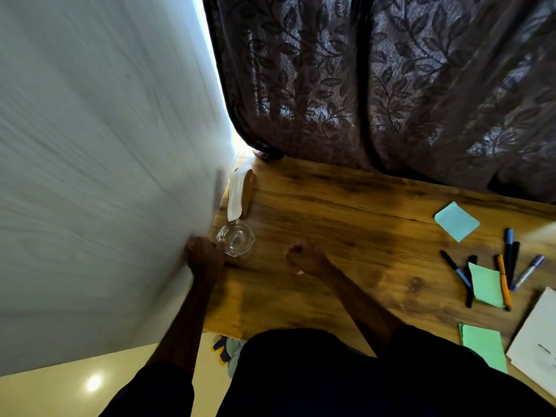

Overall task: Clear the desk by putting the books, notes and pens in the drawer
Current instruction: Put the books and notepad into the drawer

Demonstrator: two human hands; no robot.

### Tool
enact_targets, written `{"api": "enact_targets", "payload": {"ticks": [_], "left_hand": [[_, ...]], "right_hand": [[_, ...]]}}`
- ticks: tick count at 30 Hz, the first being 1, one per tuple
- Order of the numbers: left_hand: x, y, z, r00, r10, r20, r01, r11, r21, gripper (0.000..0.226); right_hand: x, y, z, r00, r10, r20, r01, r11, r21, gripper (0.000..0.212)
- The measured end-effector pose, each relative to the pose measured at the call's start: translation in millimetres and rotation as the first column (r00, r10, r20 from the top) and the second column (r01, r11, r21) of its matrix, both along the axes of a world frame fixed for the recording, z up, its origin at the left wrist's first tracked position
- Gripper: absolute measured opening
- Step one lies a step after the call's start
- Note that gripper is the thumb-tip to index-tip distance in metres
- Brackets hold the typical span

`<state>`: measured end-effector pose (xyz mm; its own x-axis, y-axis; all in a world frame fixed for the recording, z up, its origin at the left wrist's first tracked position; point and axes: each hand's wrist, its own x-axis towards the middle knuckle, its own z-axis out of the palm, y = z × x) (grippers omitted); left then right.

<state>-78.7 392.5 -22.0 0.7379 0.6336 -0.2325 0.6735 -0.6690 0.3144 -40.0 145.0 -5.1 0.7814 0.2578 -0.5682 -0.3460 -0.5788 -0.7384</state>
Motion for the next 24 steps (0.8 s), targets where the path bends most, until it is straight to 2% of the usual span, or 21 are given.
{"api": "enact_targets", "payload": {"ticks": [5, 10, 14, 18, 21, 24], "left_hand": [[-3, -15, 16, 0.997, -0.063, 0.034, 0.061, 0.997, 0.055, 0.032], [0, -36, 32, 0.992, -0.122, 0.036, 0.118, 0.987, 0.111, 0.030], [1, -56, 33, 0.968, -0.167, 0.185, 0.157, 0.985, 0.068, 0.035], [4, -80, 31, 0.899, -0.356, 0.253, 0.346, 0.934, 0.083, 0.025], [5, -100, 33, 0.852, -0.466, 0.239, 0.465, 0.883, 0.064, 0.025], [7, -122, 27, 0.799, -0.562, 0.215, 0.564, 0.824, 0.057, 0.026]], "right_hand": [[1, -4, 2, 0.999, -0.039, -0.025, 0.040, 0.999, 0.011, 0.015], [5, -12, 1, 0.997, -0.081, 0.000, 0.081, 0.997, 0.021, 0.008], [7, -23, -3, 0.993, -0.117, 0.000, 0.117, 0.993, 0.030, 0.013], [5, -41, -1, 0.972, -0.232, -0.019, 0.233, 0.971, 0.056, 0.013], [0, -60, -2, 0.947, -0.314, -0.060, 0.319, 0.943, 0.097, 0.008], [-12, -81, -5, 0.905, -0.413, -0.101, 0.425, 0.891, 0.159, 0.013]]}}
